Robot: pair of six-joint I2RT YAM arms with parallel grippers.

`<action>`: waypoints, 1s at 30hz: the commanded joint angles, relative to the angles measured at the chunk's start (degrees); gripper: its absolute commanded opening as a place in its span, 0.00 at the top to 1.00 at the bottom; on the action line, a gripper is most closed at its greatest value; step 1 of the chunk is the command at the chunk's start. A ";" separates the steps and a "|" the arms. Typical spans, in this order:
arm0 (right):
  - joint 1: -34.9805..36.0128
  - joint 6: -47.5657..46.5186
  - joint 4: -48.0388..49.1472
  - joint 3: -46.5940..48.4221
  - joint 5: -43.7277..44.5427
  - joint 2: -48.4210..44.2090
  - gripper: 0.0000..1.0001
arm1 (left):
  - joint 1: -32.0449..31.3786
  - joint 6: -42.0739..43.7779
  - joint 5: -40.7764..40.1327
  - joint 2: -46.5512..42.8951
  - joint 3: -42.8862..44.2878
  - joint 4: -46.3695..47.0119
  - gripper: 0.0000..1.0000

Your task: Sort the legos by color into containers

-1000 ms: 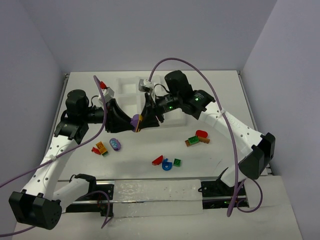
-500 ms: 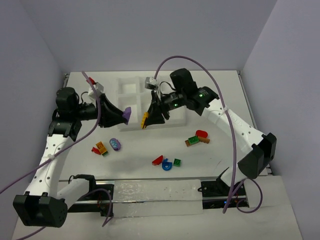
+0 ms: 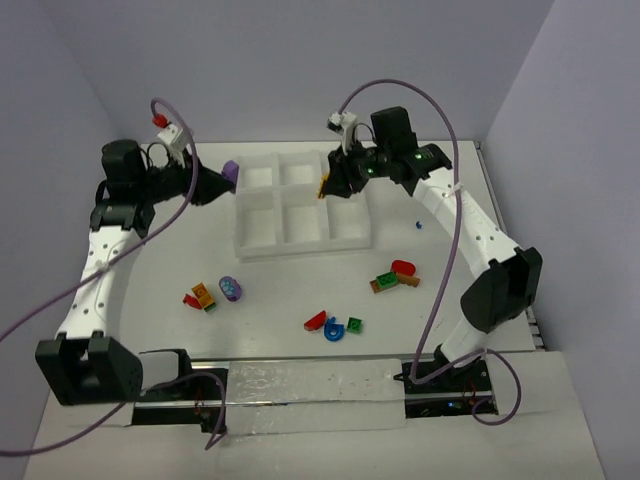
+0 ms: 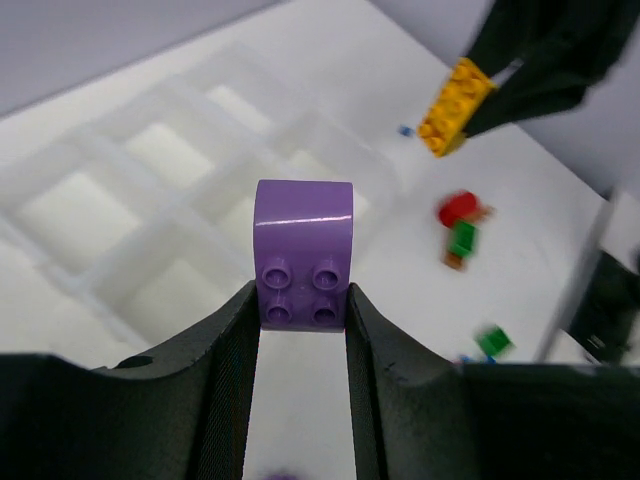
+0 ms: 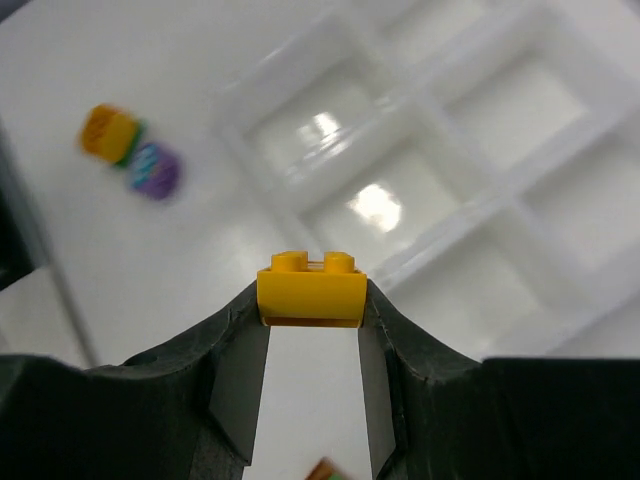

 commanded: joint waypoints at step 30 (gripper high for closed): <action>-4.40 7.97 21.92 29.80 32.21 43.28 0.98 | -9.30 -2.10 -38.60 55.32 37.09 11.09 1.00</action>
